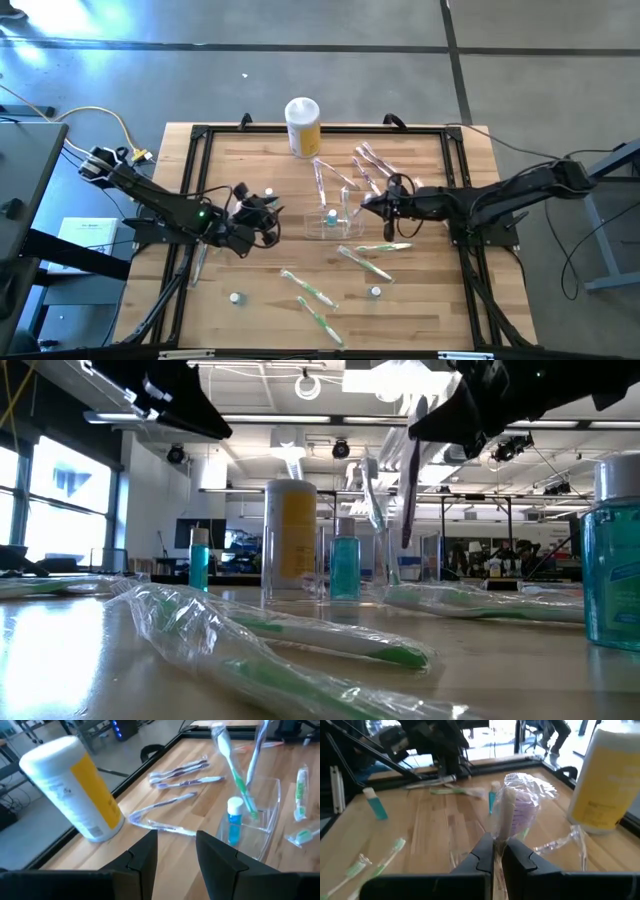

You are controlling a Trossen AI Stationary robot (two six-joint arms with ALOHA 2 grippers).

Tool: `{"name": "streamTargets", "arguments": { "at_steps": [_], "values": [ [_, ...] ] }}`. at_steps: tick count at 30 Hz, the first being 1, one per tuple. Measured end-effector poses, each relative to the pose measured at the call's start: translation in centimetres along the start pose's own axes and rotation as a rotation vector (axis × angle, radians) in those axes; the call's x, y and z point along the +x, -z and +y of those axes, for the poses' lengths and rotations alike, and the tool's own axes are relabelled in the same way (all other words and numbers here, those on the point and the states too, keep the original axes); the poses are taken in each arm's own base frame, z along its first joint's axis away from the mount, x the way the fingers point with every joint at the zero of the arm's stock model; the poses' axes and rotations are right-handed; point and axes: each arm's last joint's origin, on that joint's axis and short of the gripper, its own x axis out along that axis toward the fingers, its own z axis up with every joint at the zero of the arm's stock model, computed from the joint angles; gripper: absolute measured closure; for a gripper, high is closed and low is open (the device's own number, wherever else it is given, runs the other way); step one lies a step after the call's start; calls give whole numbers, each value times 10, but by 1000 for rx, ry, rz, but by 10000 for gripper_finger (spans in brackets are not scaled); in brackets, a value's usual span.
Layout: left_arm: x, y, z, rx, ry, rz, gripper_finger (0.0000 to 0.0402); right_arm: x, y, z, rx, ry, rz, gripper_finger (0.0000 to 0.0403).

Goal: Pick & Place toothbrushing station
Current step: Put the purple toothbrush into the transparent organizer

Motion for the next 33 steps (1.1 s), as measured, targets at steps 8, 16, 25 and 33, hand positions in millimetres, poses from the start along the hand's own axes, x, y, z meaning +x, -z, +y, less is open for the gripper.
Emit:
{"name": "streamTargets", "arguments": {
  "at_steps": [8, 16, 25, 33],
  "values": [
    [0, 4, 1, -19, -2, 4, 272, 17, 14, -5, 17, 32, 75, 395],
    [0, 4, 0, -105, 26, 20, 272, 33, 23, -8, 64, 11, 95, 393],
    [0, 5, 0, -114, 52, 35, 272, 33, 23, -8, 68, 33, 91, 317],
    [-6, 7, -5, -99, 82, 33, 272, 32, 20, -8, 73, 41, 66, 246]
  ]
}}
